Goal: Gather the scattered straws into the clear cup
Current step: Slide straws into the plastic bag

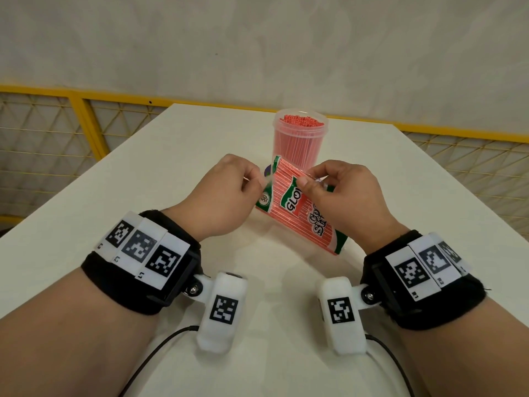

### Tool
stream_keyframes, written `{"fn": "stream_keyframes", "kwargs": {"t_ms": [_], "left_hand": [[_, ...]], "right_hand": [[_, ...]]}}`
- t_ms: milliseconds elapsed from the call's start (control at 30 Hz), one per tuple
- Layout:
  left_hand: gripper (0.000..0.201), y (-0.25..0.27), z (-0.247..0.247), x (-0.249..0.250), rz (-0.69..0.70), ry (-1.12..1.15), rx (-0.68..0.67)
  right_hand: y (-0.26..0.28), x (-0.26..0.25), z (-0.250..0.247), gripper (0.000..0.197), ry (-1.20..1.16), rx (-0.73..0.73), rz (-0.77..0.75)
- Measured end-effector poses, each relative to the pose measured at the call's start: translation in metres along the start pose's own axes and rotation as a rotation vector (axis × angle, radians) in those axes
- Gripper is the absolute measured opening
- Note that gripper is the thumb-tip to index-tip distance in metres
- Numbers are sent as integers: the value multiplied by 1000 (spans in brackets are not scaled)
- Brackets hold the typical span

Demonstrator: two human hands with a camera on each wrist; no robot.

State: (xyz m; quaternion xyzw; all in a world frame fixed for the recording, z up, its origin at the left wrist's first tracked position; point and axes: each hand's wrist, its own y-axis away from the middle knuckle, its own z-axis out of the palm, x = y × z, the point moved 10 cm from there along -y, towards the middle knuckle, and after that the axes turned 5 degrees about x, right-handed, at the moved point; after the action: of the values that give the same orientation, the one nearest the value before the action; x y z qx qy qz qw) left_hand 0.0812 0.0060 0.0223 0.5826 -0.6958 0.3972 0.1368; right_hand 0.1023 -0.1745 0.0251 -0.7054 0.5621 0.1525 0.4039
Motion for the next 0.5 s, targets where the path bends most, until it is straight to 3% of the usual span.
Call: {"fn": "stream_keyframes", "kwargs": {"t_ms": [133,233,367,400,500], "left_hand": [[19,0,-3,-25,-274,261,83],[18,3,-6,-35,-377,271,99],[4,0,-32,-25,-236,39,214],[9,0,-35,-17,-175,43,222],[15,2,-24,6,-53,178,87]], "right_hand": [[-1,0,3,21,-61,-48,5],[1,-6,6,23,-33,-90,-41],[1,-6,1,11,-44,-98,-66],[1,-6,-1,6,-49,-93,-69],[0,-5,-3,10,-46,-81,-73]]}}
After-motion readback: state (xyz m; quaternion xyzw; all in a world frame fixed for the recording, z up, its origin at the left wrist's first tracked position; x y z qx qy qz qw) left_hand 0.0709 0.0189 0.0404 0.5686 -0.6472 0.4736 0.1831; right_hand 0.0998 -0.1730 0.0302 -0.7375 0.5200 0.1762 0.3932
